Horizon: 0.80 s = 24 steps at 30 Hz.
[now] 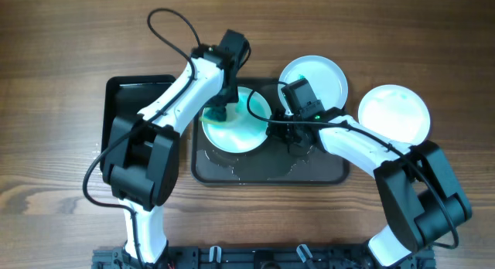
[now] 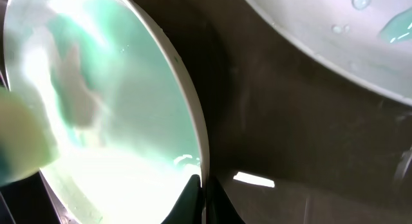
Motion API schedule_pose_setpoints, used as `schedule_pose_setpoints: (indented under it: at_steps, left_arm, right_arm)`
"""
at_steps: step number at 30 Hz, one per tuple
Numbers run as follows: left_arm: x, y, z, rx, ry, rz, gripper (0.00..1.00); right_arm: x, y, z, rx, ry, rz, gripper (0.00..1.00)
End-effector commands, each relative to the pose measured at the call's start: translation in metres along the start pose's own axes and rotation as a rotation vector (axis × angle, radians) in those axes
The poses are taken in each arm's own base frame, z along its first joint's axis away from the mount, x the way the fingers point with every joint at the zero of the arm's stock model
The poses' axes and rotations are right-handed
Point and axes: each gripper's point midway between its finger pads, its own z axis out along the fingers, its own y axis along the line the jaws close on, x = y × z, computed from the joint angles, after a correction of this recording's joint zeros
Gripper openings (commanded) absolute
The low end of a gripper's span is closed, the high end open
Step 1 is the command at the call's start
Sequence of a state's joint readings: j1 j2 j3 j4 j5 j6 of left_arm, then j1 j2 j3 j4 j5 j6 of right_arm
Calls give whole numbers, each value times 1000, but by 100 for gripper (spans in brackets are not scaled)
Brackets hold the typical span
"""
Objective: Clean dirty plates on tray and stack at the side
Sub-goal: 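Scrub the held plate with the sponge in the left gripper, then lift the plate with the right gripper and stack it on the side plate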
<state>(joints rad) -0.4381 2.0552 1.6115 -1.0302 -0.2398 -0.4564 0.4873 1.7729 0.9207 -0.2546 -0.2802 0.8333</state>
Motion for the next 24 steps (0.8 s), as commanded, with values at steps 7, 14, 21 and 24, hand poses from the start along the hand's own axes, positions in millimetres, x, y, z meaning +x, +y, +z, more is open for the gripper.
schedule_pose_setpoints:
  at_steps: [7,14,21,24]
  left_arm:
    - [-12,-4,-47,185,87,46,4]
    - [-26,27,-39,188,97,-42,4]
    - [-26,27,-39,188,97,-38,4]
    - [-26,27,-39,187,98,-38,4]
  right_arm:
    - [0,-17,7,64,-8,10,14]
    - [9,-8,21,7,47,14,4]
    - [-7,6,-35,30,-76,-127,4]
    - [-16,-8,-80,156,-197,-235,4]
